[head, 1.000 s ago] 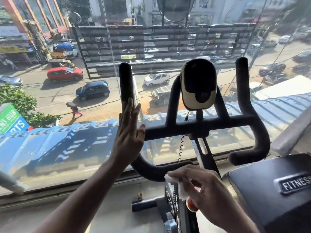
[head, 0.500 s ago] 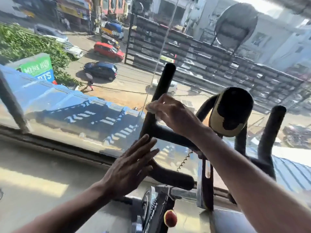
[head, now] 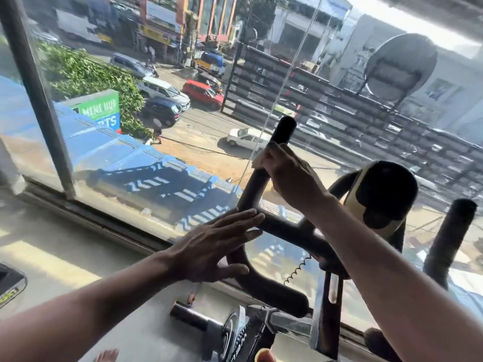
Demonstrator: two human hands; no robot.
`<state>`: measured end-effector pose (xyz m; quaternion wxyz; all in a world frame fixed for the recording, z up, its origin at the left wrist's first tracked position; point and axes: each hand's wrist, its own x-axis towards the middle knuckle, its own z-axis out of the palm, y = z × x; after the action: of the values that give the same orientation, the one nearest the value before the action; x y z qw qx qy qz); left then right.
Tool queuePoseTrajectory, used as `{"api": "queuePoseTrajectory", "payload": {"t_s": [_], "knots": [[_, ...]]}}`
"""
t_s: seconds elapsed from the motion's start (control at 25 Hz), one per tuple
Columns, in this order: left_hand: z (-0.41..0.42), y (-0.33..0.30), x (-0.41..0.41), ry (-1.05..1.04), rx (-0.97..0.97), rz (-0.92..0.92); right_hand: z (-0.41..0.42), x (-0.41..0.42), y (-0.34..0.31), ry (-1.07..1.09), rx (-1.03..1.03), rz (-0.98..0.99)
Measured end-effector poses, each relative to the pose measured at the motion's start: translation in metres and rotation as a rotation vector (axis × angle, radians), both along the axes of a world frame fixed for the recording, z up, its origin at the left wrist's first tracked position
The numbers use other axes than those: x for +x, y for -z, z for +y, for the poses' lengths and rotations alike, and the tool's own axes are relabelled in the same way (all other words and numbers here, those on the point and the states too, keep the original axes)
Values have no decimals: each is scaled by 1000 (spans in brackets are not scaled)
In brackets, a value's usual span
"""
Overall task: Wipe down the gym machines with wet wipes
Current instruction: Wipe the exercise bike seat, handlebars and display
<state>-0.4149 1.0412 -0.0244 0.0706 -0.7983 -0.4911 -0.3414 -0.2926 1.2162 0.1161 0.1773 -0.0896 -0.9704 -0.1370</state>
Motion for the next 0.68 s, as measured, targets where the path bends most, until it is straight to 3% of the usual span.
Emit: {"api": "queuePoseTrajectory", "payload": {"t_s": [0.08,0.28,0.44,0.52,0.68], "knots": [[6,-4,0,22,-25,-38,2,4,8,30,-62,31],[8,4,4,72,55,-61,-6,14,16,-94,16,-167],[38,-28,-20,123,34,-26,35,-8,-35,56,58,132],[47,-28,-19,136,15,-52,37,-11,-29,90,-3,213],[52,1,-7,175,109,-259,11,9,12,-30,-22,77]]}}
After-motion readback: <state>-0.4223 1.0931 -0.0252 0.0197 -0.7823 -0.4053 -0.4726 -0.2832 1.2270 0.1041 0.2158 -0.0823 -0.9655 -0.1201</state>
